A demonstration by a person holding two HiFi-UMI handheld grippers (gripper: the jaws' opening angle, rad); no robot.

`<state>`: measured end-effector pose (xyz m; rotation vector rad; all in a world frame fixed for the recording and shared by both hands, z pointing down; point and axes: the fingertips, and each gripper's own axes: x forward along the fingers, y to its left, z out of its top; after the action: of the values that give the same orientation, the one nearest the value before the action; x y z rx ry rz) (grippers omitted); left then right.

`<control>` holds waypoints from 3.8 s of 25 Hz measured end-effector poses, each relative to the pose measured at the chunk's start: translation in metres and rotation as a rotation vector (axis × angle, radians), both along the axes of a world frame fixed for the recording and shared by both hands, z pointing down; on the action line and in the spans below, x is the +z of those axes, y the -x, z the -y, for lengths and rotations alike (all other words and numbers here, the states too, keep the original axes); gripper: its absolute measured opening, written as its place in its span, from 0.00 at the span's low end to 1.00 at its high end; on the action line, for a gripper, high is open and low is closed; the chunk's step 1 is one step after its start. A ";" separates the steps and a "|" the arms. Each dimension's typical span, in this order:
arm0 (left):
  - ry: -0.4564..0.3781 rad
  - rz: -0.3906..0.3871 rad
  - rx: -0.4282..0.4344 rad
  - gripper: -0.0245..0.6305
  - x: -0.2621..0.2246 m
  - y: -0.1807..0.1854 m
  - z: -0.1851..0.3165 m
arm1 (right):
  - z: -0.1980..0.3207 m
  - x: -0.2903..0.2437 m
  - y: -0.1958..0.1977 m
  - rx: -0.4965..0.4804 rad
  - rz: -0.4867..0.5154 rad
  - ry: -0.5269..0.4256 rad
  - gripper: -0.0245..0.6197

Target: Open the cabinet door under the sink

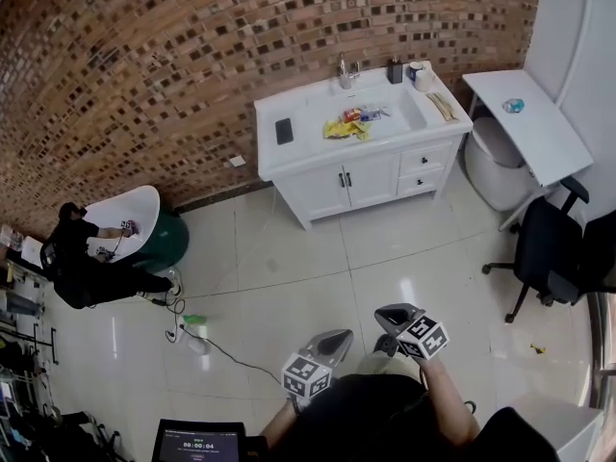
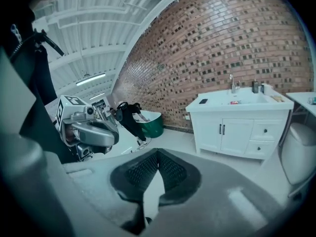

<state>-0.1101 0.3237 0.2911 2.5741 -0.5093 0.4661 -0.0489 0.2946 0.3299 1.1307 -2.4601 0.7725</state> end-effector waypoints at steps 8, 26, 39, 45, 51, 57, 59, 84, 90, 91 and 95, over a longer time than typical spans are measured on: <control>0.031 0.058 -0.055 0.06 0.011 -0.013 0.020 | 0.016 0.014 -0.084 0.124 0.064 0.051 0.02; 0.033 0.023 0.026 0.06 0.014 -0.040 0.127 | 0.115 0.011 -0.077 0.108 0.057 0.045 0.02; 0.062 -0.024 -0.066 0.06 0.019 0.001 0.271 | 0.254 -0.005 -0.018 -0.009 -0.007 0.059 0.02; 0.072 -0.013 -0.061 0.06 0.030 0.012 0.315 | 0.284 -0.002 0.021 -0.071 -0.001 0.086 0.02; 0.080 0.000 -0.060 0.06 0.032 -0.011 0.351 | 0.291 0.012 0.027 -0.189 -0.010 0.137 0.02; 0.088 0.028 -0.076 0.06 0.029 -0.068 0.383 | 0.316 0.032 -0.031 -0.264 -0.031 0.188 0.02; 0.099 0.024 -0.083 0.06 0.028 -0.093 0.386 | 0.332 0.039 -0.063 -0.251 -0.006 0.201 0.02; 0.096 -0.147 -0.089 0.06 0.174 -0.211 0.513 | 0.490 0.244 -0.174 -0.275 -0.197 0.243 0.02; 0.168 -0.084 -0.234 0.06 0.209 -0.140 0.528 | 0.514 0.251 -0.160 -0.322 -0.236 0.183 0.02; 0.171 -0.077 -0.245 0.06 0.210 -0.135 0.528 | 0.515 0.250 -0.162 -0.320 -0.242 0.177 0.02; 0.189 -0.077 -0.242 0.06 0.230 -0.122 0.540 | 0.529 0.281 -0.162 -0.269 -0.292 0.184 0.02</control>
<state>0.0119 -0.2163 0.5213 2.3030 -0.7035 0.3133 0.1134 -0.2349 0.6104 0.7649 -2.1859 0.6816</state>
